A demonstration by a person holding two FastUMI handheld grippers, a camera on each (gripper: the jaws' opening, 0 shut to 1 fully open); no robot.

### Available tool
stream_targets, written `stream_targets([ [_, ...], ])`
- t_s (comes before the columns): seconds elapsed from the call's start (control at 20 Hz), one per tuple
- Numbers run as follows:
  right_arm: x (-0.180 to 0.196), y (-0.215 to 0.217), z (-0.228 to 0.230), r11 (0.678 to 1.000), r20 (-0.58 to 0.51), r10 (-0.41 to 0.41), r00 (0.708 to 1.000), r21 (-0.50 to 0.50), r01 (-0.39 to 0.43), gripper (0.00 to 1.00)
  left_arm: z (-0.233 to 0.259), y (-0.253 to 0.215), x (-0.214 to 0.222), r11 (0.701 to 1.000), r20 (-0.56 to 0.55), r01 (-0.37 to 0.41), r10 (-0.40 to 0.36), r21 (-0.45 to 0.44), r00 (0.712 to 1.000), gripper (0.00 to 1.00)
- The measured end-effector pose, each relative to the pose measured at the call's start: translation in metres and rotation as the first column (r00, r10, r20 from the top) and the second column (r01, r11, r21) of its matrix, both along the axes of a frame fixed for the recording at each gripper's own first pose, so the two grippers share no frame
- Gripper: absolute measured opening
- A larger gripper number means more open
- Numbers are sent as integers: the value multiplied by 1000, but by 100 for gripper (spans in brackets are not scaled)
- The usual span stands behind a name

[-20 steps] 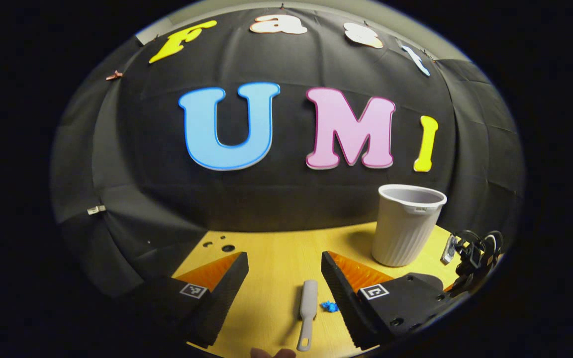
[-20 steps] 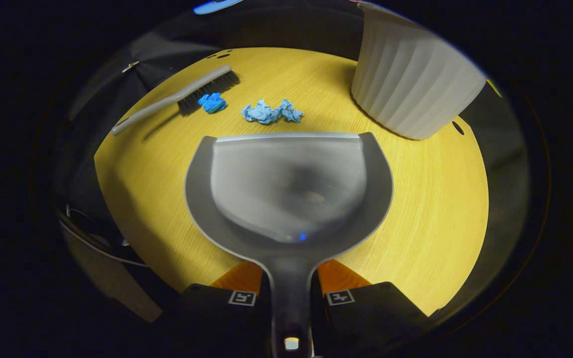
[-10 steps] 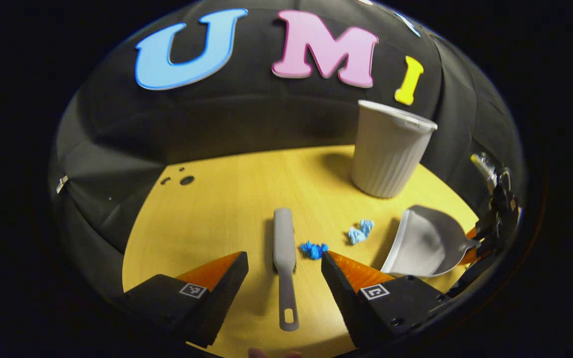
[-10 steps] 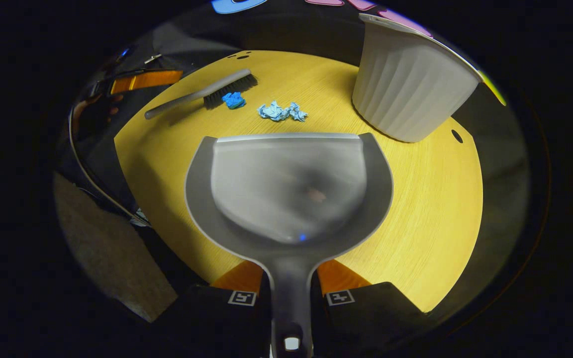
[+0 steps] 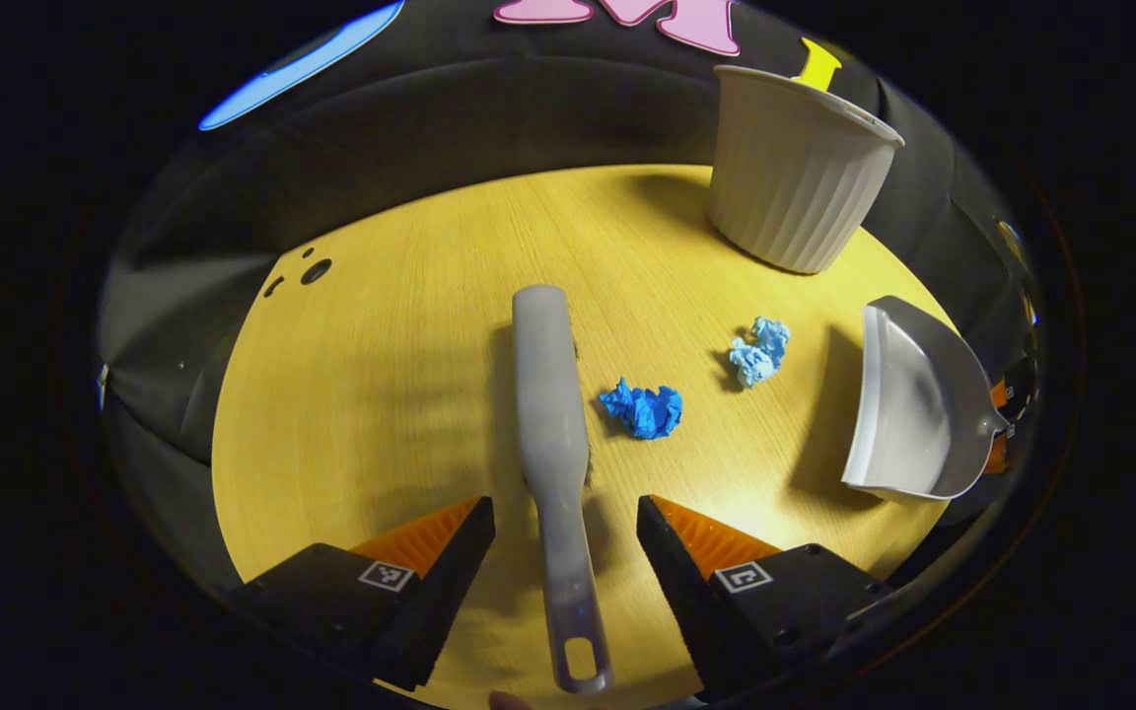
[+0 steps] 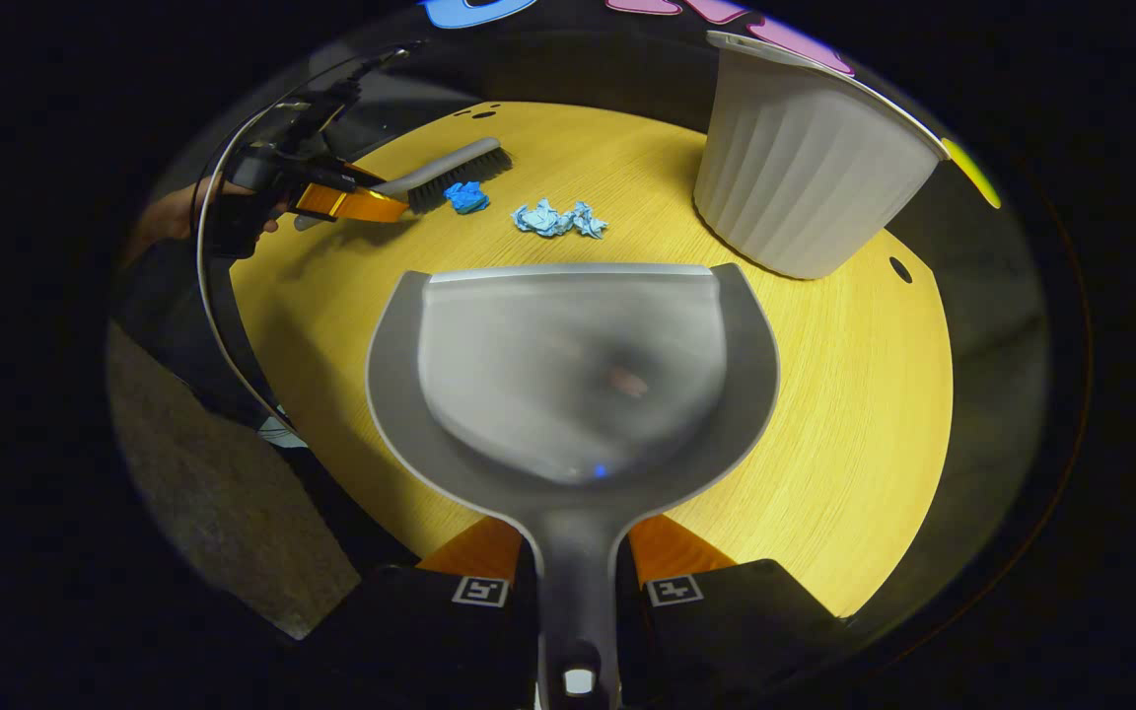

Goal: Pick up the small broom and dustpan from the desktop, sweep the trash into the dustpan with the broom, and then empty the trash into the garbage bin.

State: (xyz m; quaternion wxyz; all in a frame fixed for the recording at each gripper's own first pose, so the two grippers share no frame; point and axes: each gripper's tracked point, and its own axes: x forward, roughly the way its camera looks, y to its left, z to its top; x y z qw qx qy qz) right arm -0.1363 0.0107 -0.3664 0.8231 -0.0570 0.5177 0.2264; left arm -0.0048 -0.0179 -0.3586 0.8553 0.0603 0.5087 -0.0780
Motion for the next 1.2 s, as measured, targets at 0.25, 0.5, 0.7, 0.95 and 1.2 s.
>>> stream_targets([
  [0.25, -4, -1, 0, 1000, -27, -7, 1000, 11, 7, 36, -16, 0, -2, 1000, -75, 8, -7, 19, 997, 90],
  [0.5, -6, 3, -5, 1000, -68, 24, 997, -5, -25, 36, -22, 1, 3, 999, -74, 0, 3, 37, 997, 45],
  [0.7, -5, 6, -6, 1000, -83, 27, 996, -8, -27, 36, -19, 3, 8, 997, -77, 43, -38, 58, 996, 27],
  [0.95, -3, 8, -8, 998, -97, 55, 994, -31, -58, 36, -19, -1, 10, 994, -86, 88, -83, 58, 993, 29],
  [1.2, 2, 9, -15, 996, -110, 75, 991, -41, -80, 36, -18, -30, 13, 987, -93, 159, -156, 27, 983, 29],
])
